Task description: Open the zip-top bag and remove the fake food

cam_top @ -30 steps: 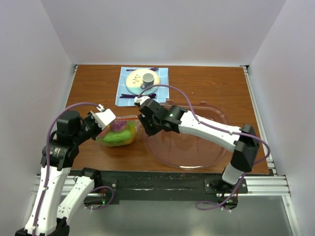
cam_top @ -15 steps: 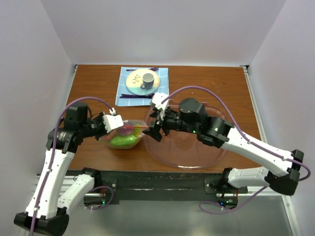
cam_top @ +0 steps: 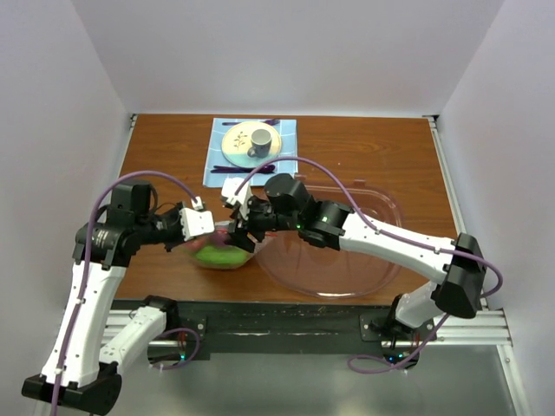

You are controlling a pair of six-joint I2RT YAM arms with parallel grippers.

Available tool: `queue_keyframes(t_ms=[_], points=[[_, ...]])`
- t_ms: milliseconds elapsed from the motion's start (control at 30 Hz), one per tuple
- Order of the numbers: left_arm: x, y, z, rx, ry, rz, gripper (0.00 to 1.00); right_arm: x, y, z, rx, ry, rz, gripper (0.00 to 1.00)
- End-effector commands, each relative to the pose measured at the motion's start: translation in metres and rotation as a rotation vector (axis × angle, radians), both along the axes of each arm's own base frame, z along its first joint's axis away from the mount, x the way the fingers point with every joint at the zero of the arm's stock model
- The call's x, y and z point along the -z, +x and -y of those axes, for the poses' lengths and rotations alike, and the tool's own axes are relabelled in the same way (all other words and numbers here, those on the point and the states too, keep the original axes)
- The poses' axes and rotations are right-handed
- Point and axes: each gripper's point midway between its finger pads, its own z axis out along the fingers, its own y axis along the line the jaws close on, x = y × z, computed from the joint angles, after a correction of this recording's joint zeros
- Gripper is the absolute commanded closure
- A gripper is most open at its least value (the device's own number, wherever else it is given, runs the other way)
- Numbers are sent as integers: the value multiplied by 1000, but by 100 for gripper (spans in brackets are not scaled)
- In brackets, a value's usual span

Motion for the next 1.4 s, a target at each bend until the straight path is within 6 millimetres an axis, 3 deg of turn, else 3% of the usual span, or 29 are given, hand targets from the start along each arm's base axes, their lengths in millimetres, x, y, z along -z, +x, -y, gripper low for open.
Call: queue_keyframes(t_ms=[0, 133, 400, 500, 600, 633, 667, 700, 767, 800, 833, 1000, 1167, 1233, 1367], points=[[-23, -10, 10, 82, -41, 44, 100, -56, 6, -24, -41, 150, 115, 33], [-25, -13, 9, 97, -33, 48, 100, -57, 0, -38, -77, 156, 104, 36], [-29, -15, 12, 122, -39, 35, 100, -38, -17, -56, -149, 134, 37, 44], [-30, -15, 12, 123, -37, 41, 100, -29, -21, -60, -160, 110, 19, 55], [-33, -15, 12, 117, -44, 47, 100, -27, -18, -61, -151, 85, 12, 82], [-35, -13, 12, 108, -49, 51, 98, -27, -15, -61, -131, 79, 17, 100], [-41, -4, 10, 76, -50, 91, 87, -25, -12, -59, -115, 65, 17, 100], [-44, 2, 9, 2, -80, 68, 60, -29, -8, -59, -91, 65, 27, 100], [-61, 27, -2, -120, -83, 175, 35, -30, -2, -53, -51, 51, 42, 100], [-66, 32, -5, -186, -115, 170, 6, -34, 0, -48, -41, 52, 64, 100], [-71, 34, -6, -202, -123, 191, 0, -36, 1, -45, -30, 53, 74, 100], [-94, 30, 6, -180, -228, 224, 0, -41, 3, -28, 0, 49, 96, 100], [-87, 35, 9, -199, -273, 214, 0, -42, 1, -14, 13, 43, 102, 100], [-79, 34, 10, -213, -302, 190, 0, -53, 3, -5, 39, 66, 115, 100], [-97, 37, 19, -209, -394, 190, 0, -73, 10, 15, 127, 142, 103, 100]])
